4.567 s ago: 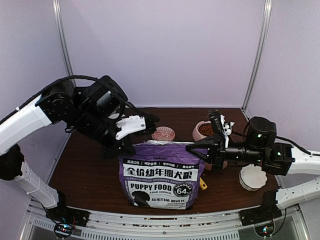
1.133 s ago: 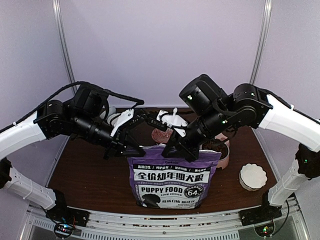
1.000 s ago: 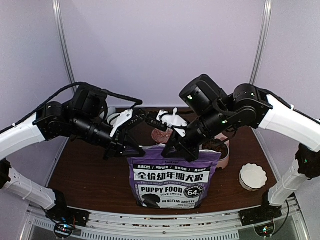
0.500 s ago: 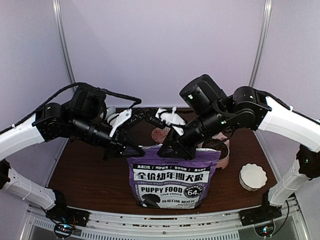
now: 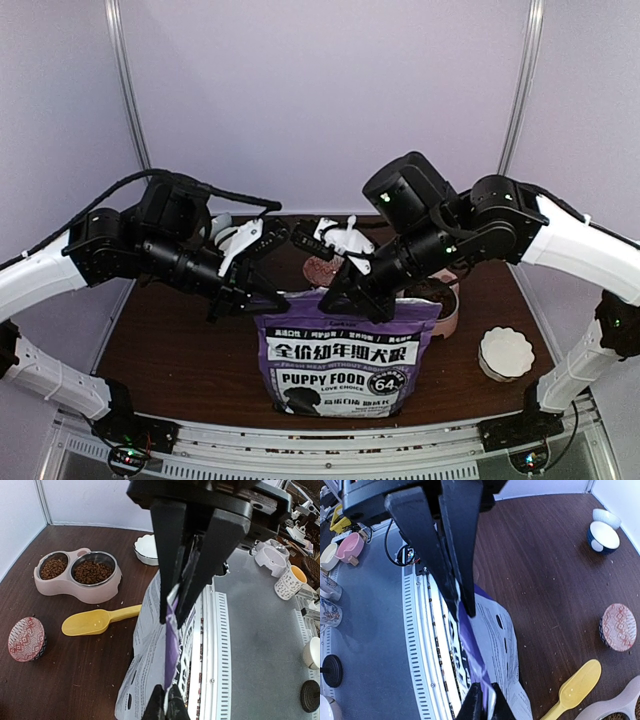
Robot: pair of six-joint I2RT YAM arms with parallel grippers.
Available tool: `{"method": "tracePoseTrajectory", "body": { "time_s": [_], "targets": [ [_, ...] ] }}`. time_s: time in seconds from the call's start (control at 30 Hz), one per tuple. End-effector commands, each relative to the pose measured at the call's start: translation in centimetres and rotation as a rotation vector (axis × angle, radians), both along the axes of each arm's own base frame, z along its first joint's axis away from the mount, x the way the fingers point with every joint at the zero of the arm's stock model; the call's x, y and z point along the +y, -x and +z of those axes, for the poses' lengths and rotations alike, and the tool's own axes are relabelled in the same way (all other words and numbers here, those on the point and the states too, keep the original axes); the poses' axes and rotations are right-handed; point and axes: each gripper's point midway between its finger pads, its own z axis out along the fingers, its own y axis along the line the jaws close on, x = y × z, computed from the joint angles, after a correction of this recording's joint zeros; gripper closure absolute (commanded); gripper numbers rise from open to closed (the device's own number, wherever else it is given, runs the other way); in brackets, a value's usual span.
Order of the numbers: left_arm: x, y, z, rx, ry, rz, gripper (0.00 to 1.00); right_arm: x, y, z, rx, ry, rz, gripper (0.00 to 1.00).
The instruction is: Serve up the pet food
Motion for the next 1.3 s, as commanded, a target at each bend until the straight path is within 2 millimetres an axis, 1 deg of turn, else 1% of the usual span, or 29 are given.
{"method": "tracePoseTrajectory", "body": {
  "time_s": [0.0, 0.03, 0.1, 0.13, 0.17, 0.2, 0.4, 0.53, 0.6, 0.67, 0.73, 0.93, 0.97, 1.0, 1.07, 1.2, 1.23, 1.27],
  "targets": [
    [0.4, -0.2, 1.2, -0.040, 0.037, 0.014, 1.00, -4.3, -0.6, -0.5, -0.058, 0.098, -0.069, 0.85],
    [0.4, -0.3, 1.3, -0.041, 0.037, 0.014, 1.00, -4.6, -0.5, -0.7, -0.060, 0.112, -0.073, 0.84],
    [0.4, -0.2, 1.4, -0.041, 0.040, 0.014, 1.00, -5.2, -0.6, -1.0, -0.063, 0.129, -0.082, 0.84],
    [0.4, -0.3, 1.4, -0.042, 0.039, 0.014, 1.00, -5.4, -0.6, -1.0, -0.068, 0.132, -0.085, 0.89],
    [0.4, -0.3, 1.5, -0.045, 0.040, 0.015, 1.00, -5.6, -0.7, -1.0, -0.071, 0.131, -0.089, 0.97],
    [0.4, -0.3, 1.5, -0.045, 0.040, 0.015, 1.00, -5.7, -0.7, -1.0, -0.074, 0.130, -0.091, 1.00],
    [0.4, -0.5, 1.5, -0.047, 0.031, 0.022, 1.00, -6.4, -1.0, -0.8, -0.102, 0.142, -0.107, 1.00],
    [0.4, -0.6, 1.7, -0.049, 0.029, 0.020, 1.00, -7.7, -1.3, -1.3, -0.127, 0.186, -0.131, 0.89],
    [0.3, -0.7, 1.7, -0.049, 0.027, 0.021, 1.00, -8.3, -1.5, -1.5, -0.135, 0.207, -0.141, 0.88],
    [0.3, -0.7, 1.8, -0.050, 0.027, 0.021, 1.00, -8.9, -1.5, -1.8, -0.144, 0.227, -0.150, 0.89],
    [0.3, -0.7, 1.8, -0.049, 0.028, 0.022, 1.00, -9.5, -1.6, -2.0, -0.155, 0.244, -0.161, 1.00],
    [0.5, -0.9, 1.9, -0.053, 0.023, 0.033, 1.00, -11.0, -2.0, -1.6, -0.189, 0.254, -0.196, 1.00],
    [0.5, -0.9, 1.9, -0.053, 0.023, 0.033, 1.00, -11.3, -2.0, -1.6, -0.192, 0.259, -0.202, 0.95],
    [0.6, -0.9, 1.9, -0.054, 0.024, 0.034, 1.00, -11.6, -2.0, -1.7, -0.195, 0.265, -0.208, 0.93],
    [0.6, -1.0, 2.0, -0.056, 0.024, 0.035, 1.00, -12.2, -2.2, -2.0, -0.199, 0.283, -0.223, 0.92],
    [0.8, -1.2, 2.0, -0.061, 0.020, 0.042, 1.00, -13.3, -2.4, -2.5, -0.208, 0.304, -0.249, 0.92],
    [0.8, -1.2, 2.1, -0.063, 0.019, 0.044, 1.00, -13.5, -2.4, -2.5, -0.209, 0.307, -0.255, 0.94],
    [0.9, -1.3, 2.1, -0.064, 0.018, 0.046, 1.00, -13.7, -2.4, -2.5, -0.213, 0.307, -0.258, 0.98]
  ]
}}
